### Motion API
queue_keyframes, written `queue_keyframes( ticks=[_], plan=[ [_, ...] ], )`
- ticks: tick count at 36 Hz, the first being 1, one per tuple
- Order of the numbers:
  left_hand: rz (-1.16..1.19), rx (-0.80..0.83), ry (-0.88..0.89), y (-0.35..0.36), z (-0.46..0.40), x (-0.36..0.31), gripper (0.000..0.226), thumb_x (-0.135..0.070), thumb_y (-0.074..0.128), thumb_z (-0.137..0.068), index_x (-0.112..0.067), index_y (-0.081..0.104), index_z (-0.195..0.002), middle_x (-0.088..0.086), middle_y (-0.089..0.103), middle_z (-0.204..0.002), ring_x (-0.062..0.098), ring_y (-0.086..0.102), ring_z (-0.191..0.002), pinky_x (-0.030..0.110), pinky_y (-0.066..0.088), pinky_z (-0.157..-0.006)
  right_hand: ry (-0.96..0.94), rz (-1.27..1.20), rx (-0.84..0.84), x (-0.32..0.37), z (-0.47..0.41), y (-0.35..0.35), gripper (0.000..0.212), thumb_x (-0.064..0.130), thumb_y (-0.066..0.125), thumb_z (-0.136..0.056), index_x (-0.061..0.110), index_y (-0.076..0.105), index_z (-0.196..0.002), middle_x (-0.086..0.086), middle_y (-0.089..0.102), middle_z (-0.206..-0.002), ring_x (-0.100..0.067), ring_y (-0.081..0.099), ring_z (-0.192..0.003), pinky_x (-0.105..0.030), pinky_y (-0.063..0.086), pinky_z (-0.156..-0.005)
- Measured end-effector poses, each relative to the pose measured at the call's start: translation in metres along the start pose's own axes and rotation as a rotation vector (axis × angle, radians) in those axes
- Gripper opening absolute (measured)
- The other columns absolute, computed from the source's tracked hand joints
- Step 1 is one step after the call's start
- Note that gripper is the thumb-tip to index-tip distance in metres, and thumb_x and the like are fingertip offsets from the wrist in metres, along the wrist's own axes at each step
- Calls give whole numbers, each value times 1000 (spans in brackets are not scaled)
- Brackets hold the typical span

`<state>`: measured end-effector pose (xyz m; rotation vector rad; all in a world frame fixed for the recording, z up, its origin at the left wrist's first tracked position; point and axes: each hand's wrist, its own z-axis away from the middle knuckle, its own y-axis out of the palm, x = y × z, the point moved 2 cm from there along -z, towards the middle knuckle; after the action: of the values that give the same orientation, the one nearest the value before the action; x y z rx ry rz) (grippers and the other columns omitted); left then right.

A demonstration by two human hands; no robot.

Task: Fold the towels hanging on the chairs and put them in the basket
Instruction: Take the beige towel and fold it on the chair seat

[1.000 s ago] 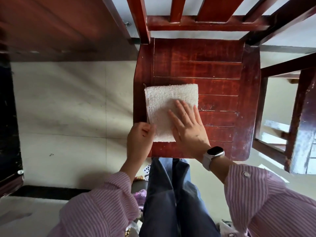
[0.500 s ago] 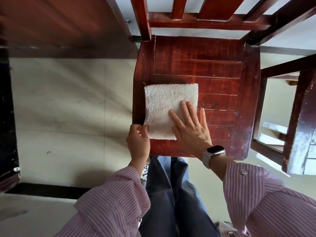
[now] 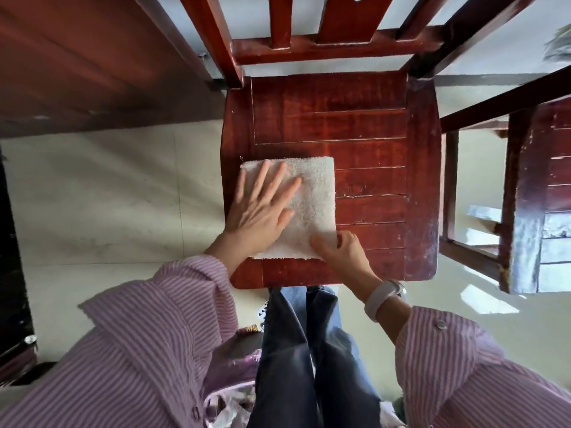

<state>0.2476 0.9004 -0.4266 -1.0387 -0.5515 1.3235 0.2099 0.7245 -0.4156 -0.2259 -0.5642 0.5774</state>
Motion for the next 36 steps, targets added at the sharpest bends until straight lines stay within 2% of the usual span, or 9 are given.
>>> queue_keyframes(
  ticks=[6, 10, 14, 17, 25, 28, 31, 33, 36],
  plan=[
    [95, -102, -162, -9, 1, 5, 63, -49, 37, -82, -25, 32, -140, 8, 34, -147, 32, 36, -129, 52, 26, -104, -64, -140, -272, 35, -2, -38, 33, 21, 62, -82, 14, 40, -105, 3, 52, -88, -8, 49, -67, -26, 41, -55],
    [99, -123, -268, -8, 10, -8, 64, -50, 49, -79, -27, 35, -138, 14, 49, -129, 33, 50, -108, 44, 39, -87, -382, 137, -578, 52, -16, -66, 56, 11, 56, -83, 6, 34, -134, -18, 43, -128, -28, 46, -113, -40, 43, -95],
    [91, -109, -323, -6, 8, -8, 65, -50, 52, -80, -22, 39, -137, 15, 38, -141, 36, 42, -120, 47, 41, -91, -501, 458, -585, 56, -21, -60, 59, 14, 47, -83, 9, 31, -140, -25, 31, -142, -39, 29, -133, -54, 28, -109],
    [62, -52, -271, -1, 4, -5, 71, -55, 41, -82, -19, 30, -142, 12, 22, -152, 36, 20, -139, 56, 29, -102, -654, 680, -498, 43, -14, -32, 59, 12, 50, -79, 7, 34, -136, -30, 32, -142, -46, 27, -133, -58, 21, -109],
    [87, 69, -234, 3, -2, 0, 78, -53, 37, -89, -20, -3, -147, 3, -11, -156, 25, -14, -142, 55, 0, -112, -669, 899, -346, -6, -14, 10, 52, 31, 45, -91, 19, 34, -141, -20, 28, -148, -36, 23, -138, -53, 28, -110],
    [183, 72, -224, -1, -4, 1, 76, -50, 40, -90, -21, -1, -147, 2, -8, -156, 24, -12, -143, 53, 0, -112, -681, 893, -320, -3, -16, 9, 53, 36, 44, -92, 18, 33, -141, -22, 29, -147, -38, 24, -137, -54, 29, -108],
    [408, -149, -220, -12, -6, 5, 58, -41, 45, -88, -10, 37, -136, 13, 30, -149, 30, 23, -139, 48, 21, -111, -752, 749, -274, -1, -14, 2, 48, 26, 44, -92, 12, 39, -137, -24, 31, -145, -42, 24, -136, -56, 24, -109],
    [550, -325, -255, -19, -10, 8, 43, -34, 48, -87, -3, 54, -116, 16, 54, -127, 32, 48, -121, 40, 38, -101, -752, 526, -267, 5, -8, -11, 38, 17, 43, -88, 4, 50, -124, -23, 38, -141, -38, 29, -135, -46, 27, -110],
    [650, -345, -358, -24, -22, 11, 34, -29, 52, -89, -4, 58, -111, 13, 60, -112, 29, 55, -106, 32, 39, -91, -564, 176, -470, 11, 0, -30, 31, 21, 42, -86, -1, 58, -101, -15, 54, -117, -23, 46, -113, -24, 38, -94]
  ],
)
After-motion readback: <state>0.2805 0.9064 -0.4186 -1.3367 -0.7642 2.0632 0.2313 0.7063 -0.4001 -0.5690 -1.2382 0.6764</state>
